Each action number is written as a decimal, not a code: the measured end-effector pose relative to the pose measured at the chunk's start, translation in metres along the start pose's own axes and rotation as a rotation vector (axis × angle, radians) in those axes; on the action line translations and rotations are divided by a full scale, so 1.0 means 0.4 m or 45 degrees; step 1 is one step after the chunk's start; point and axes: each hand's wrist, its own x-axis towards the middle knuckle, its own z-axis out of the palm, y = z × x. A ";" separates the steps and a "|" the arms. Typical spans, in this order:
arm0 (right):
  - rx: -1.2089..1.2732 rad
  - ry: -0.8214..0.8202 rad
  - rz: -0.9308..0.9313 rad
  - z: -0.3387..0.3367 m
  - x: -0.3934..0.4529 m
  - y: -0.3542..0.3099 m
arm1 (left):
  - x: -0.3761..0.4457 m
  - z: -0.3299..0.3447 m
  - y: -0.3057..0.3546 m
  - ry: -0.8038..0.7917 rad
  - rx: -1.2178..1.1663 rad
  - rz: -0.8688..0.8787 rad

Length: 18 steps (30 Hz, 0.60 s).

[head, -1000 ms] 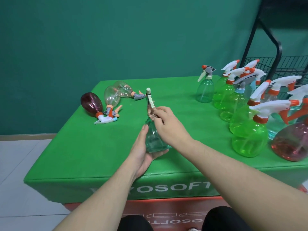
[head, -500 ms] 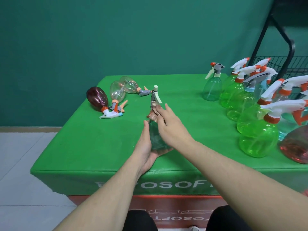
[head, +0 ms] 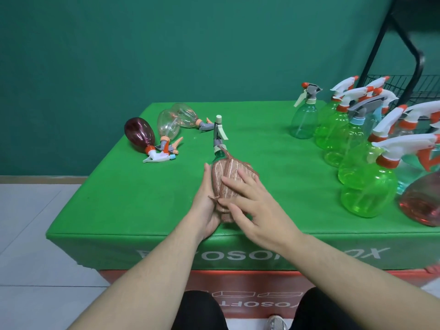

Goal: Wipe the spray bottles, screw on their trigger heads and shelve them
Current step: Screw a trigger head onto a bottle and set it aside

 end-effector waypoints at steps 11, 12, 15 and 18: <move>-0.010 0.153 0.158 0.005 0.055 -0.030 | 0.017 -0.009 -0.011 0.102 -0.085 0.099; -0.092 0.112 0.181 0.006 0.061 -0.030 | 0.019 -0.012 -0.011 0.078 -0.073 0.106; -0.301 -0.009 0.248 -0.001 0.084 -0.042 | 0.016 -0.007 -0.009 0.053 0.001 0.127; -0.244 -0.074 0.334 -0.013 0.124 -0.042 | 0.009 -0.005 -0.009 0.006 0.037 0.109</move>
